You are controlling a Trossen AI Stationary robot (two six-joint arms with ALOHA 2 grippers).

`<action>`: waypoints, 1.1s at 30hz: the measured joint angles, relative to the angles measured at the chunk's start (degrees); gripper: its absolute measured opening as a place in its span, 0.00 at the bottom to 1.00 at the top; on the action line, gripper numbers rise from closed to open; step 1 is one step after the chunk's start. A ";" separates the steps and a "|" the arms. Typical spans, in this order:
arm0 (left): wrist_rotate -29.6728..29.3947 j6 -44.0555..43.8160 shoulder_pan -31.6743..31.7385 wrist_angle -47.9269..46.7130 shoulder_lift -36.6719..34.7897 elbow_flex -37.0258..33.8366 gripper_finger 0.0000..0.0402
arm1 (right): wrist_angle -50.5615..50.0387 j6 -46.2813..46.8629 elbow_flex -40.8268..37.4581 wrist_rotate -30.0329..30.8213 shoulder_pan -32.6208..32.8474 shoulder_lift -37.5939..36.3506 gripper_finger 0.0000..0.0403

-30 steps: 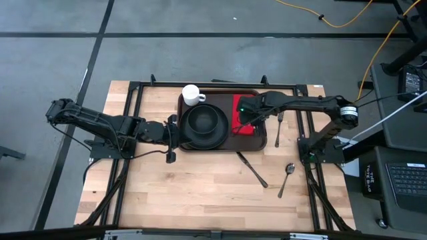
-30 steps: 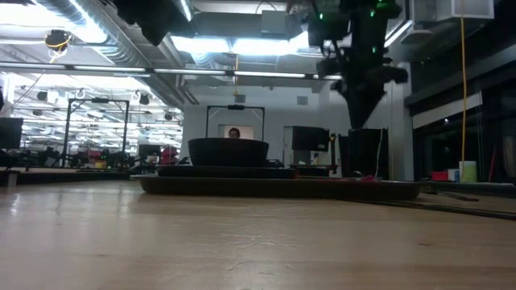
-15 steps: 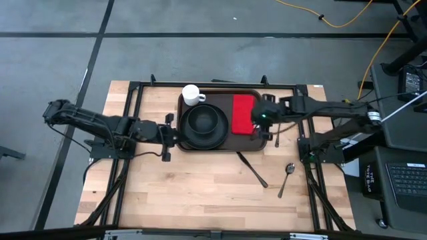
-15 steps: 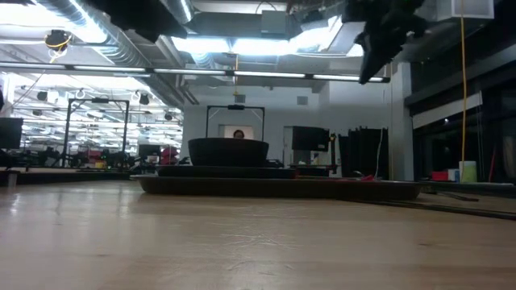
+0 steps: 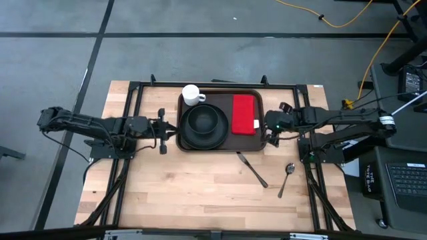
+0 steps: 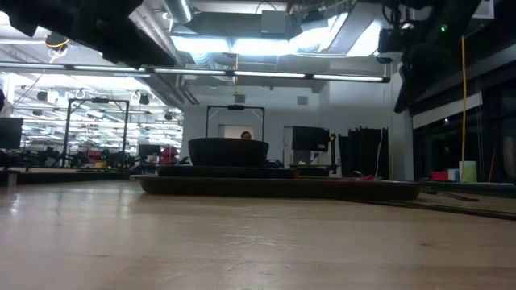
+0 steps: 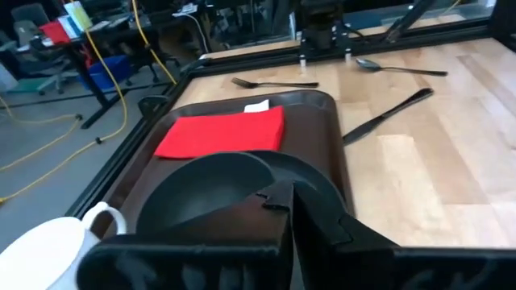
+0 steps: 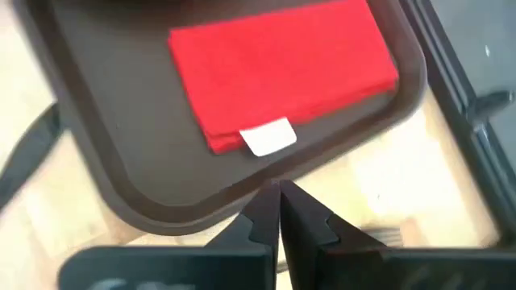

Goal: Set up tray
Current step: Put the black fork on the red napkin

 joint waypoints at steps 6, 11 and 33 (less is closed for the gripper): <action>-0.15 3.45 2.13 -0.02 -0.51 -1.08 0.01 | 0.11 11.86 -1.49 3.33 -0.02 -0.06 0.06; -0.57 5.70 3.10 -0.10 -0.49 -1.13 0.01 | -0.82 19.28 -1.49 3.55 -0.04 -0.06 0.03; -1.40 5.46 3.06 -0.11 -0.49 -1.11 0.01 | -5.80 37.97 -1.49 2.35 -14.55 -0.06 0.05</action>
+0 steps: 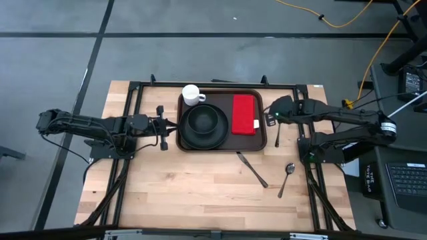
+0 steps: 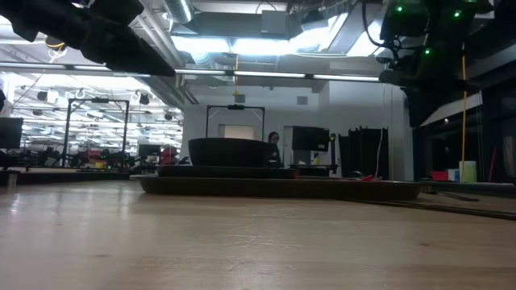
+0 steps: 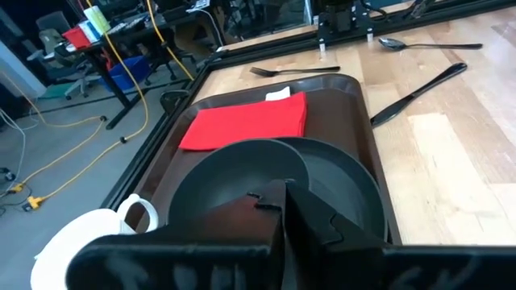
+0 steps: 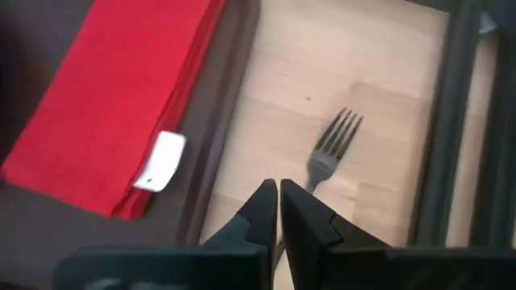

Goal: Set up tray
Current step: Put the black fork on the red napkin

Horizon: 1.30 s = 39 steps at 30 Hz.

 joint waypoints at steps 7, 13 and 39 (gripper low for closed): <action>-0.02 0.00 -0.11 -0.04 0.00 0.00 0.01 | -0.11 -2.70 0.00 -2.00 -4.85 0.02 0.02; -0.04 0.00 -0.11 -0.04 0.00 0.00 0.01 | -0.62 -2.83 0.00 -4.04 -7.26 0.02 0.07; -0.09 -0.02 -0.11 -0.21 0.00 0.00 0.01 | 5.68 6.95 -9.49 -12.50 -9.37 0.22 0.39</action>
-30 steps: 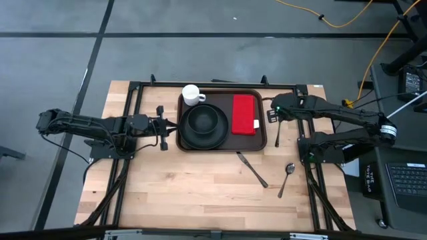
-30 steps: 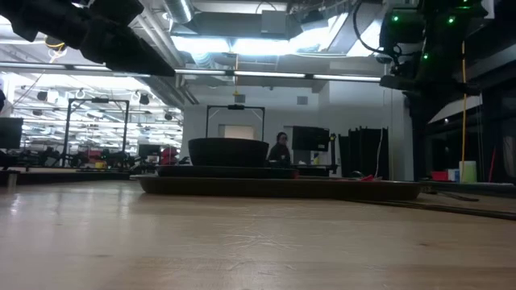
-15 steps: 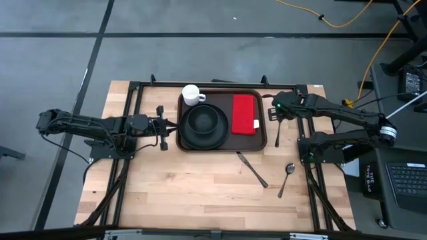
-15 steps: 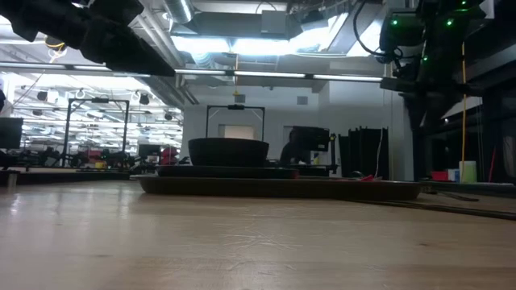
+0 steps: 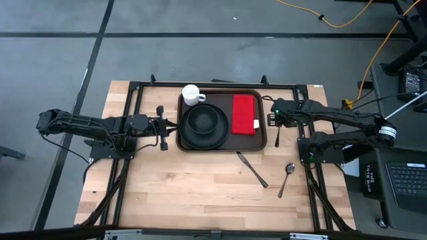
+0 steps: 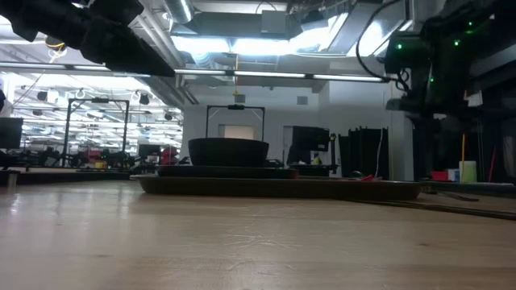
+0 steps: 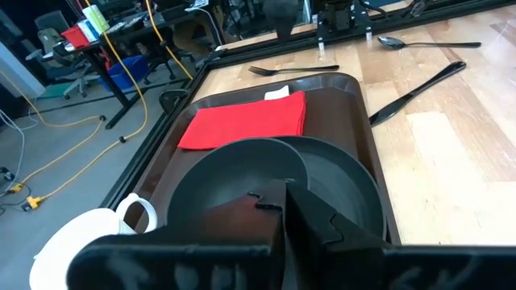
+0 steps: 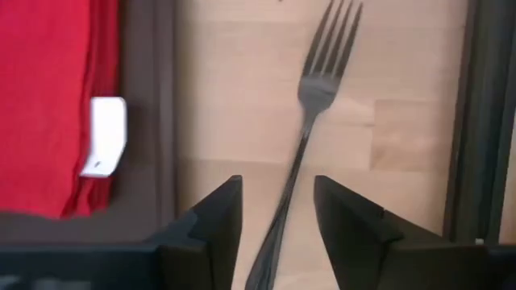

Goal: Set up tray
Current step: Put the black fork on the red napkin

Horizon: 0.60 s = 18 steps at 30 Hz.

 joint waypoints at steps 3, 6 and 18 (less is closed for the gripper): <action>0.00 0.00 0.00 0.00 0.00 0.02 0.01 | 1.71 0.11 -1.77 -0.14 -1.22 0.00 0.39; 0.00 0.00 0.00 0.00 0.00 0.02 0.01 | 3.22 0.09 -3.40 -1.07 -2.77 0.17 0.39; 0.00 0.00 0.00 0.00 0.02 0.04 0.01 | 11.27 -3.35 -6.34 -1.14 -6.66 5.96 0.39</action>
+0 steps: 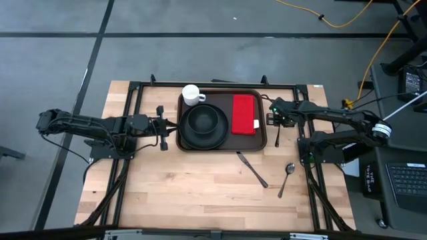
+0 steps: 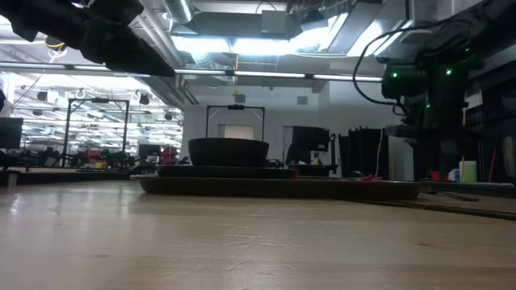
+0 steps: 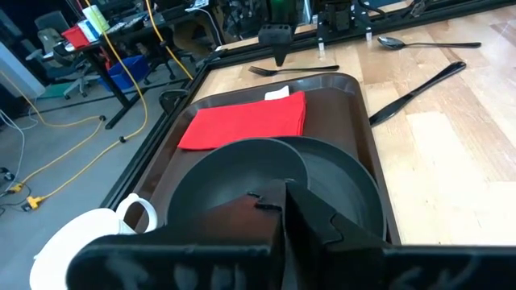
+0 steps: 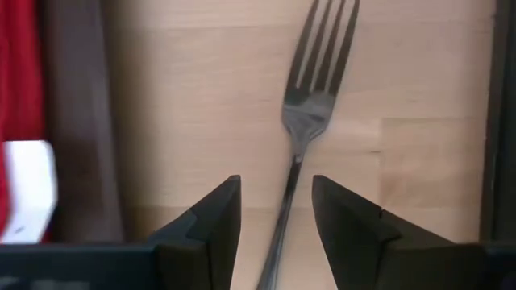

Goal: Set up tray
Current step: Put the black fork on the red napkin

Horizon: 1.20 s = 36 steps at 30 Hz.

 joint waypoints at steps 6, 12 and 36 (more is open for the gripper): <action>0.00 0.00 0.01 0.01 -0.01 0.00 0.00 | -0.07 -0.02 0.00 -0.90 -1.91 3.44 0.39; -0.01 0.00 0.00 0.02 0.00 0.00 0.01 | 0.53 -0.38 0.00 -1.11 -3.66 5.16 0.39; 0.00 0.00 0.02 0.02 0.00 0.00 0.01 | 2.97 -3.49 0.24 -3.94 -7.64 10.61 0.39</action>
